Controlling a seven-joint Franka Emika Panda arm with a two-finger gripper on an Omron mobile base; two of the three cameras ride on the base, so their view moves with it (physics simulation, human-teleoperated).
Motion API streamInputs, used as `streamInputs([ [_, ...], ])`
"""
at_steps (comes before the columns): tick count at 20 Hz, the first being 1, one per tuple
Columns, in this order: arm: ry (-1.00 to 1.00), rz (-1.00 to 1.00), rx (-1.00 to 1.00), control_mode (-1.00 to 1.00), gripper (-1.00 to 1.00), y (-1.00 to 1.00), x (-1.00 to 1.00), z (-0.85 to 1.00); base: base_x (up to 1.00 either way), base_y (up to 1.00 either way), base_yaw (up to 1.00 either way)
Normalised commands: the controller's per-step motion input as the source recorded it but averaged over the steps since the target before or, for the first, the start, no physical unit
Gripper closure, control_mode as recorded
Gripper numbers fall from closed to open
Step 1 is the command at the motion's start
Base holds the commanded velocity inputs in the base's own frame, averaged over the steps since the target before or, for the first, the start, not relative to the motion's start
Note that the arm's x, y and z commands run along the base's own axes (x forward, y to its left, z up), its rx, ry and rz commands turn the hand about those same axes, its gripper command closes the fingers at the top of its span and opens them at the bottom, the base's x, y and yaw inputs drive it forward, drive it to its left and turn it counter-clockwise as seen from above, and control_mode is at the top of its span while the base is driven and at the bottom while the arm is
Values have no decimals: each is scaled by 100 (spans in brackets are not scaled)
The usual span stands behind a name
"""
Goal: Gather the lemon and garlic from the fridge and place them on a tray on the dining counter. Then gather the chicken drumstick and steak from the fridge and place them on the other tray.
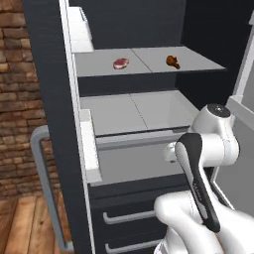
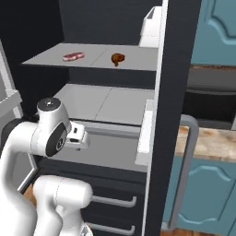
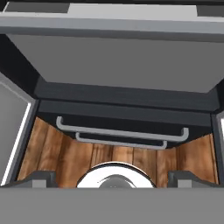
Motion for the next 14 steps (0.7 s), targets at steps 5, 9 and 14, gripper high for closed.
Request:
streamInputs([
  [5, 0, 0, 0, 100, -100, 0, 0, 0, 50, 0, -1],
  [9, 0, 0, 0, 100, -100, 0, 0, 0, 45, 0, 0],
  [14, -12, 0, -5, -100, -100, 0, 3, 44, 19, 0, 0],
])
